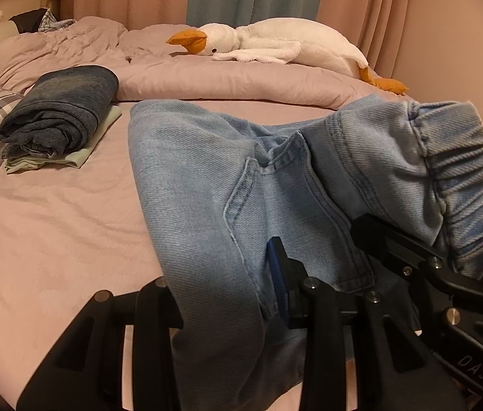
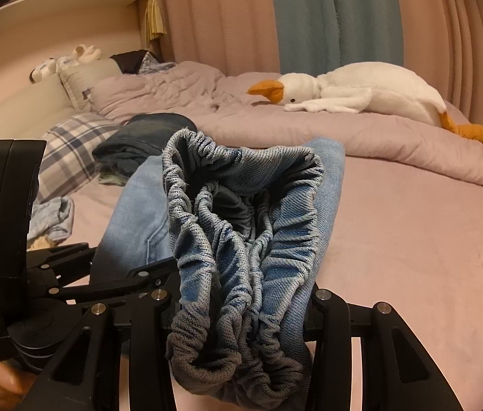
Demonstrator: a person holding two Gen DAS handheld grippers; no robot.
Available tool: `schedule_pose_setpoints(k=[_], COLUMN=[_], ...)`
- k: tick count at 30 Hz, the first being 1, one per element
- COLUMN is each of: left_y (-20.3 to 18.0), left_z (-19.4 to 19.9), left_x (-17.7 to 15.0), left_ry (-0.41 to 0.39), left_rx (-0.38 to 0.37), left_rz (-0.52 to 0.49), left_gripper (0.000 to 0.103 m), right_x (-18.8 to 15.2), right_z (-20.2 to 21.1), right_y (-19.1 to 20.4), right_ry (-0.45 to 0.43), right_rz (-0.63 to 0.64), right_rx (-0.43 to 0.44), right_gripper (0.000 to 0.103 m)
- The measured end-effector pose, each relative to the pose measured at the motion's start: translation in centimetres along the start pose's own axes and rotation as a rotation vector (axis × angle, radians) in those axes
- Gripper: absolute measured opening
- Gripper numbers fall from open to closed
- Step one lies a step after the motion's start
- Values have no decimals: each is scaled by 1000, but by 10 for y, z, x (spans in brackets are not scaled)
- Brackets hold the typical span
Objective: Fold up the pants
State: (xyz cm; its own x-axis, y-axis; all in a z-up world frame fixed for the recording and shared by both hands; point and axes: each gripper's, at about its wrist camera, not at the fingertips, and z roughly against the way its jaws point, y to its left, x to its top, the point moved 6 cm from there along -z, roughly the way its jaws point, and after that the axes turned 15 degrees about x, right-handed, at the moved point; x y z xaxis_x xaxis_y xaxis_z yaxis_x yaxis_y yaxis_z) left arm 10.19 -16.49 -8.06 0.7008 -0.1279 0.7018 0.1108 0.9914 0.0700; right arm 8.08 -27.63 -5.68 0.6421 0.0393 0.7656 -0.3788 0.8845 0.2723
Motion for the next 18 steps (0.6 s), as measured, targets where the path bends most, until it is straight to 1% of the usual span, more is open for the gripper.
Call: schedule_pose_setpoints(k=[18], left_y=[-4], left_z=[-26], left_x=[5], left_ry=[21], left_rx=[1], left_rz=[-11], left_gripper=[35], right_x=[2], right_z=[-18], right_y=[-13], right_ry=[15], right_rz=[-26], right_rx=[-5], right_gripper=[45])
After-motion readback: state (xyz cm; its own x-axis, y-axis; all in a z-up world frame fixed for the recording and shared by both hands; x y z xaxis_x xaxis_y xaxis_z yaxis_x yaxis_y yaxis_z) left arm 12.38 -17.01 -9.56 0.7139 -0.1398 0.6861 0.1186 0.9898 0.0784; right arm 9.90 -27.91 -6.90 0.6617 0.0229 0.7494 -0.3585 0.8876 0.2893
